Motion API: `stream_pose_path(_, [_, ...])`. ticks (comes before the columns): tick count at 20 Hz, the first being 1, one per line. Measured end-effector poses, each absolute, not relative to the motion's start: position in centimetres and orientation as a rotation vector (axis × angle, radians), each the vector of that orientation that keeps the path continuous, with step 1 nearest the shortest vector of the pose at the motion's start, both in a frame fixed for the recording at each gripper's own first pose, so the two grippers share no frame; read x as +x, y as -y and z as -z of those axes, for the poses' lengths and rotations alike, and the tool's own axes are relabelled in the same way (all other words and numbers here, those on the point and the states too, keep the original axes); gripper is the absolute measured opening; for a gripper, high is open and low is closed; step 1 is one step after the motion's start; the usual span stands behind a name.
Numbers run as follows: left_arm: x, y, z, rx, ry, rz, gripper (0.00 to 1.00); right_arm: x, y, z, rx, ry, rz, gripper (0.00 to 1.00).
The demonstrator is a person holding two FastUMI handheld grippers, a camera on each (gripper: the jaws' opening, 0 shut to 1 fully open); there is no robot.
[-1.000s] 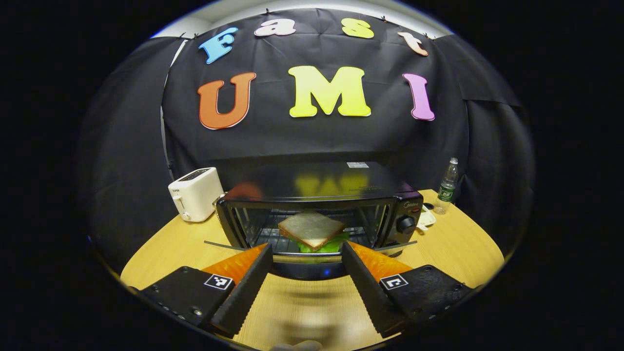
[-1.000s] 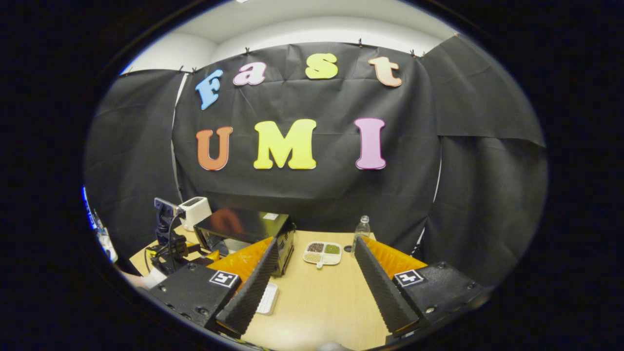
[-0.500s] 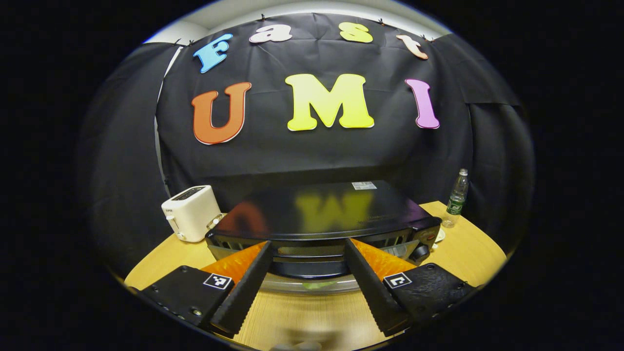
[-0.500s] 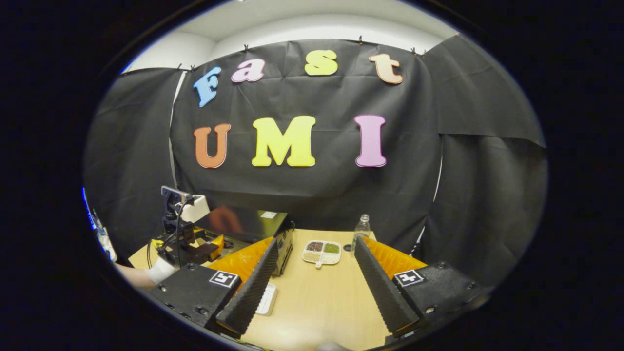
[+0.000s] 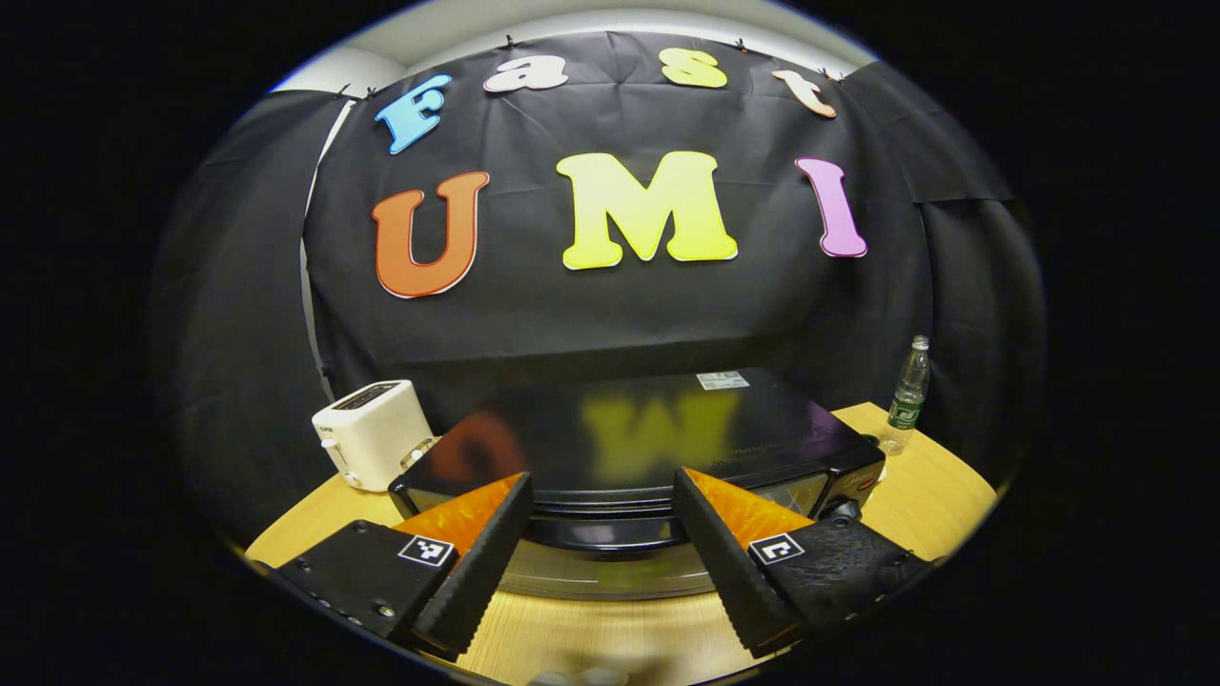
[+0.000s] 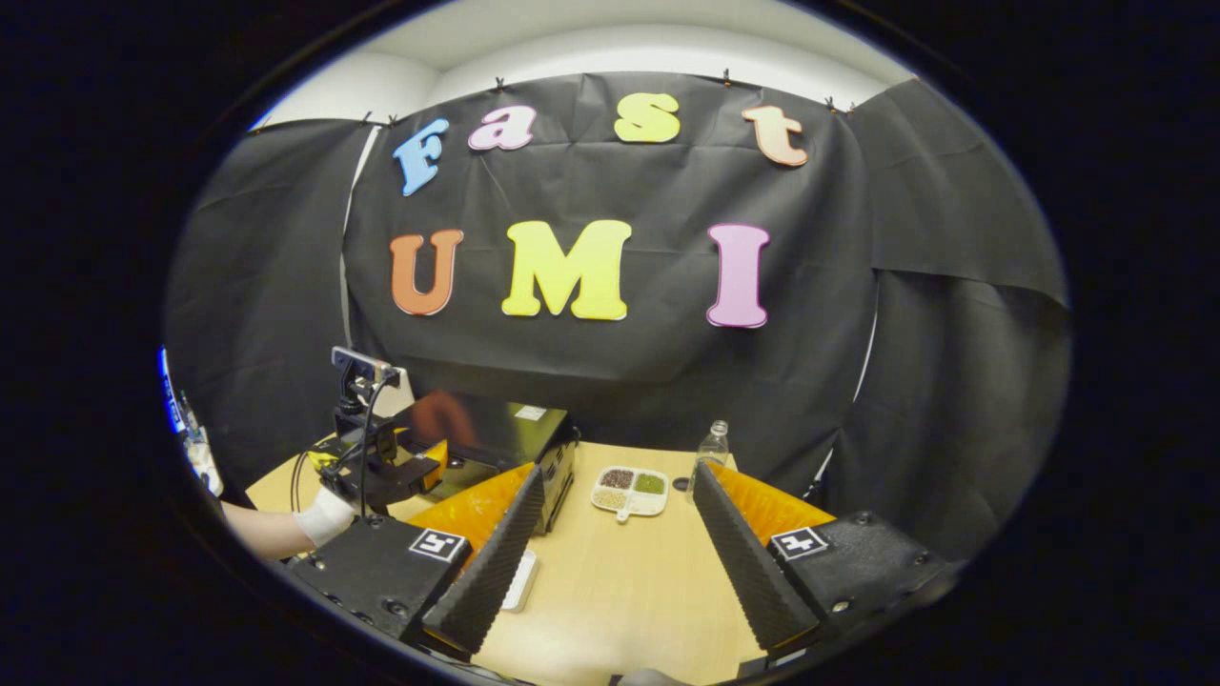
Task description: Open the electric oven with the left hand, put the food in, and close the electric oven.
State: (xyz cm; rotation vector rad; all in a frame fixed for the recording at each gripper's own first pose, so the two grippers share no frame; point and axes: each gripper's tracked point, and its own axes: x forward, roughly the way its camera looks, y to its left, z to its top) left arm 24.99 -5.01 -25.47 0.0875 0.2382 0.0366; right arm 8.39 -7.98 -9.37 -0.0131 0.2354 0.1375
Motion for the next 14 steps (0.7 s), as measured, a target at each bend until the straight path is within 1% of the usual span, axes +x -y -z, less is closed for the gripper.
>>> stream_pose_path(3, [23.9,4.8,24.2,0.084,-0.218,-0.047,0.95,8.5,7.4,8.5,-0.024,-0.213,-0.155,0.96])
stream_pose_path(6, [21.1,4.4,22.0,0.062,-0.198,-0.045,0.95,8.6,6.3,7.9,0.007,-0.191,-0.171,0.96])
stream_pose_path(8, [18.5,3.7,19.8,0.045,-0.174,-0.054,0.95,8.5,5.5,7.9,0.035,-0.184,-0.184,0.96])
stream_pose_path(14, [9.7,1.1,13.7,-0.012,-0.142,-0.076,0.95,7.7,3.9,6.4,0.07,-0.145,-0.171,0.96])
